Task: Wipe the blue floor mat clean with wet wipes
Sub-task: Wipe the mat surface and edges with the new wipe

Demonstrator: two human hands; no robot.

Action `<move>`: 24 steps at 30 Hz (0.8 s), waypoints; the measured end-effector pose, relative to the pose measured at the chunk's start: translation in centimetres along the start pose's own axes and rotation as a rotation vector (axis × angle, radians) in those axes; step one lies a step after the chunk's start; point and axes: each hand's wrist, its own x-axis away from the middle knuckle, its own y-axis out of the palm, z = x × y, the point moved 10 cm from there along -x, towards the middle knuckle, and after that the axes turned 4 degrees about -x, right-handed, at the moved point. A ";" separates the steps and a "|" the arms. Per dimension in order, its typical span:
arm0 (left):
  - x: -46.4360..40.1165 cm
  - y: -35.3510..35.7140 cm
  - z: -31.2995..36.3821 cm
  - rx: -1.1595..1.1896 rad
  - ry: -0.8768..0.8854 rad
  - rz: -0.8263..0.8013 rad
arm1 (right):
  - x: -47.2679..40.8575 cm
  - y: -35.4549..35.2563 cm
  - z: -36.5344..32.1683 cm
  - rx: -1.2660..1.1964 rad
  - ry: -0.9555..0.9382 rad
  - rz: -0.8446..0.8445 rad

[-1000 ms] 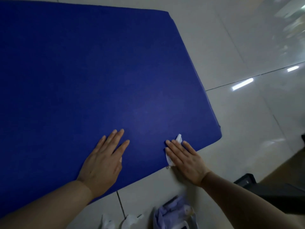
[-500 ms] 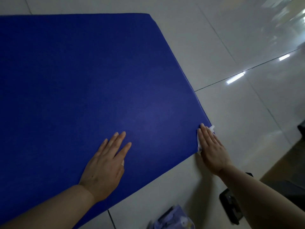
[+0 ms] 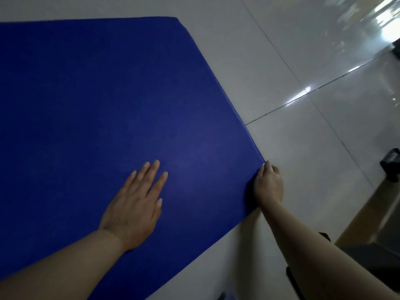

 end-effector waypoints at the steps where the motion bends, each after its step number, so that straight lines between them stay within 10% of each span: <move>1: 0.1 0.0 0.1 0.006 0.003 0.009 | 0.0 -0.1 -0.2 -0.005 0.015 0.035; 18: -0.1 0.1 -0.1 0.072 0.039 -0.017 | -9.6 0.8 -15.6 -0.156 -0.018 0.004; 24: -0.2 0.0 -0.1 0.083 0.036 -0.023 | -8.6 -2.4 -14.9 -0.489 0.048 0.260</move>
